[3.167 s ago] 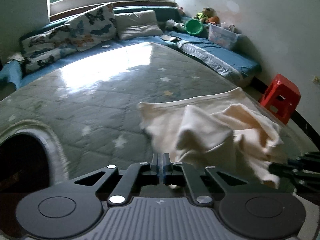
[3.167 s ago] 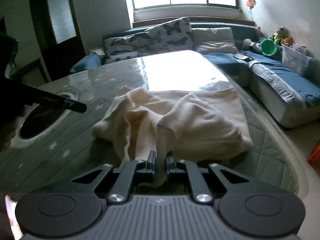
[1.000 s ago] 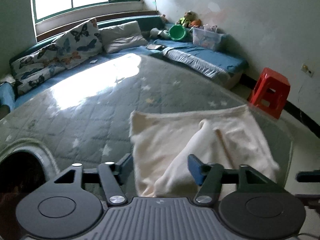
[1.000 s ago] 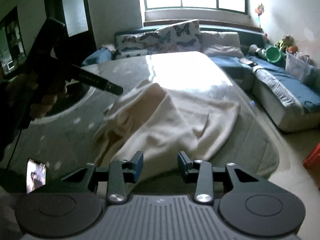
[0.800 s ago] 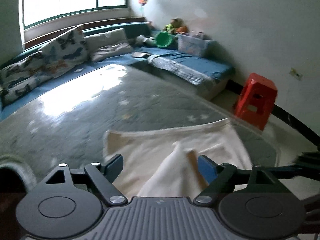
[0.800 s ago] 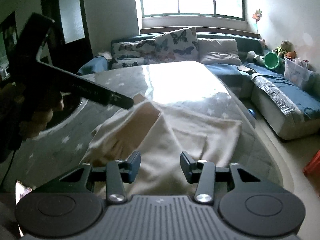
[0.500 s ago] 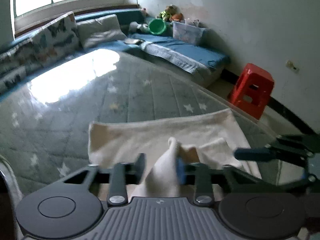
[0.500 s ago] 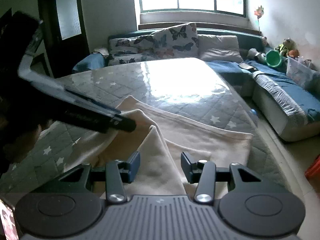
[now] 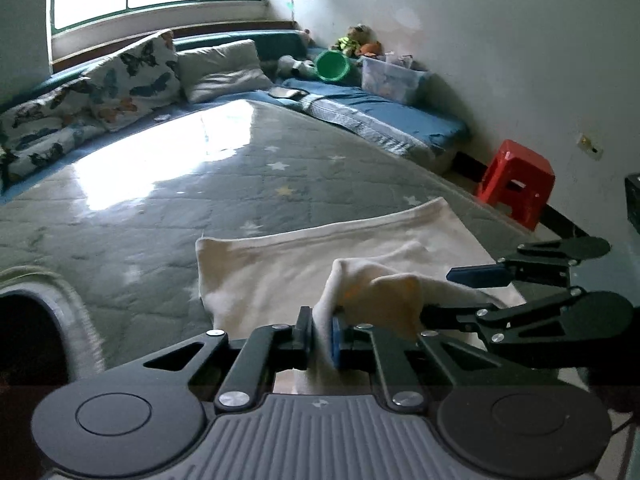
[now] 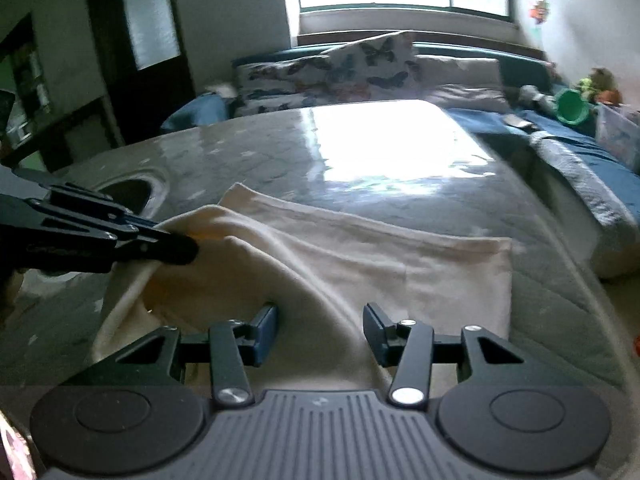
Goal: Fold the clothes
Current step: 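Release the cloth with the left gripper and pinch its edge with the right gripper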
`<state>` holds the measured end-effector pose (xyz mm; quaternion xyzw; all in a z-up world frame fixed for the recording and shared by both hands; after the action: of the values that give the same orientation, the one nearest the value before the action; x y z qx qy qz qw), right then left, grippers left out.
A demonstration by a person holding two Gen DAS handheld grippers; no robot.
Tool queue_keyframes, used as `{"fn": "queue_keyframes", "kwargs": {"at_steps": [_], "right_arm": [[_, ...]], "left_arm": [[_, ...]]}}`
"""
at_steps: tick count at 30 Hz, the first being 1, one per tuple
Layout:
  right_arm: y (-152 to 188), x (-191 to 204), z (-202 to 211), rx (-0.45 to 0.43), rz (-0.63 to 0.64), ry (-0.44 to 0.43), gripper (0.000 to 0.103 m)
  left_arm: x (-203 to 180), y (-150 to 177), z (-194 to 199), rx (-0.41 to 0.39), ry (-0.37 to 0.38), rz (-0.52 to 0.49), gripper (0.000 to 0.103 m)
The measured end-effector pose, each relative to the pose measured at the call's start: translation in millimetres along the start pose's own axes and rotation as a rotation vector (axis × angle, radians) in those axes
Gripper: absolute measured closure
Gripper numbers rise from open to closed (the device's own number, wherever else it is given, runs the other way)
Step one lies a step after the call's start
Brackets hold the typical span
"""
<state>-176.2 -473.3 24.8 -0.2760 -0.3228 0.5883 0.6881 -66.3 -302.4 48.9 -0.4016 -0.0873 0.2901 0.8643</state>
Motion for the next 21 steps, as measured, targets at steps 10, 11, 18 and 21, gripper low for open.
{"fn": "queue_keyframes", "kwargs": {"at_steps": [10,11,18,21], "right_arm": [[-7.4,50.7,-15.6,0.040,0.095,-0.129,0.080],[-8.3,48.4,-12.0,0.028,0.088,-0.111,0.078],[-16.5,13.8,9.3,-0.025,0.025,-0.016,0.062],[-19.2,-9.7,9.4,-0.027,-0.043,0.006,0.062]], "left_arm": [[63.8,39.4,44.5,0.019,-0.020,0.130,0.069],[70.0,43.1,51.5,0.004,-0.021,0.145,0.067],[97.9,63.0,72.4,-0.007,-0.145,0.259,0.061],[103.3,71.7,71.8,0.012,-0.183,0.302,0.061]]}}
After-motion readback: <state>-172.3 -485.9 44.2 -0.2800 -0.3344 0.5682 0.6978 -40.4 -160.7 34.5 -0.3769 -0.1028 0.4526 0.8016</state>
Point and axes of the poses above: each gripper's, at about its wrist camera, not at the fingertips, and z roughly against the way its jaws point, x to its left, y to its underside, the point moved 1 cm from there along -z, roughly the way its jaws point, and after that the axes turned 3 degrees about -x, right-handed, at the moved point
